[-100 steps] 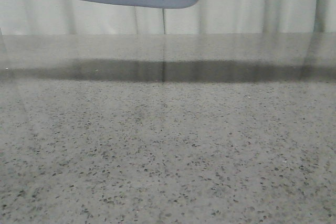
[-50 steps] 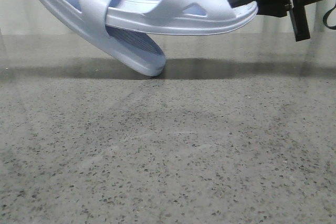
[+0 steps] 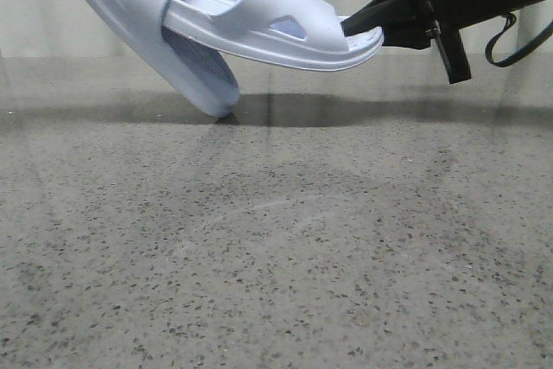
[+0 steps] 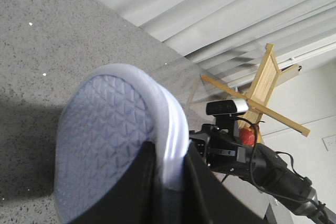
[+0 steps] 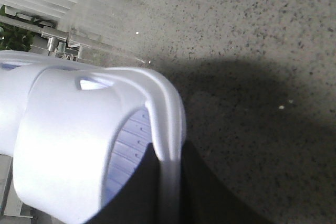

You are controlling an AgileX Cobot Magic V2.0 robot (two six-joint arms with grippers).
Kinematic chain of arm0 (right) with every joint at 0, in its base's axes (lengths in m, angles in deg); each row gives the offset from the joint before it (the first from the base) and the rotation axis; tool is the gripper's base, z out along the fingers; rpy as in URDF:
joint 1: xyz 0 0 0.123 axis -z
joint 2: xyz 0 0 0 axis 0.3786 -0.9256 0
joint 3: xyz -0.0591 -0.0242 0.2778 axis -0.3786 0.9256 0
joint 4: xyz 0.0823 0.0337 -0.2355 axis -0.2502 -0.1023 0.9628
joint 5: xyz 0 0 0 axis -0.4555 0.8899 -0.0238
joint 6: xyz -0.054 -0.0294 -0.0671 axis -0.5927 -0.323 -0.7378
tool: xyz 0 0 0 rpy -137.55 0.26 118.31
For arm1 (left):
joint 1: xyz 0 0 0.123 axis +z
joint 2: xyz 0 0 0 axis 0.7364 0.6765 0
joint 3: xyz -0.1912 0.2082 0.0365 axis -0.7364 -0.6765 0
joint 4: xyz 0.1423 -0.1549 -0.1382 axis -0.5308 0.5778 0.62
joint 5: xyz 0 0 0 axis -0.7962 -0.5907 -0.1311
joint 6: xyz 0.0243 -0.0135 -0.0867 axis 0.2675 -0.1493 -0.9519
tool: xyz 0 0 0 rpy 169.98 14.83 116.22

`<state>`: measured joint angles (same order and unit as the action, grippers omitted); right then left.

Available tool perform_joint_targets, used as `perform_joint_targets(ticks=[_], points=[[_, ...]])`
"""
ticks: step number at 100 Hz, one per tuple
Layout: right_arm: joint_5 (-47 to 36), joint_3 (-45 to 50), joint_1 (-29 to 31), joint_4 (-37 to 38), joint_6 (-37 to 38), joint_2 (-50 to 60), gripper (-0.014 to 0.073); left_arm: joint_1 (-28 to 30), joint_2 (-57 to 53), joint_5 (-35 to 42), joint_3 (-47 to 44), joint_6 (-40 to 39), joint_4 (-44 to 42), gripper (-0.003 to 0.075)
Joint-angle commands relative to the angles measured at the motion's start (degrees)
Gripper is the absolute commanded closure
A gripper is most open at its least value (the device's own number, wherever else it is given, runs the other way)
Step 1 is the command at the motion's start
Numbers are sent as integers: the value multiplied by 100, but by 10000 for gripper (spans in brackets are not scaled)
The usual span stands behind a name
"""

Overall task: Insert blue slippers together front up
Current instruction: 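Slide the right gripper's slipper onto the left gripper's slipper, soles stacked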

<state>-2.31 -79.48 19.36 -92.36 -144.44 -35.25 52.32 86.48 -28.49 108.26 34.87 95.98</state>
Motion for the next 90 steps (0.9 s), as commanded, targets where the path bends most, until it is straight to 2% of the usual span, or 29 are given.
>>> perform_joint_targets(ticks=[1,19,52,59,79,90], points=[[1487,-370,-385,-572,-43,249,700,-239,-201,-912,156,-78,387,704],[1527,-574,-582,-609,-21,177,700,-239,-201,-912,156,-97,305,704],[1789,-574,-567,-595,-21,177,694,-203,-201,-912,156,-97,307,704],[1841,-574,-484,-443,-21,177,650,-145,-201,-912,156,-97,333,705],[1933,-574,-147,-210,80,210,427,199,-201,-912,156,-97,241,705],[1933,-574,-12,-177,91,210,337,488,-201,-902,156,-97,-13,705]])
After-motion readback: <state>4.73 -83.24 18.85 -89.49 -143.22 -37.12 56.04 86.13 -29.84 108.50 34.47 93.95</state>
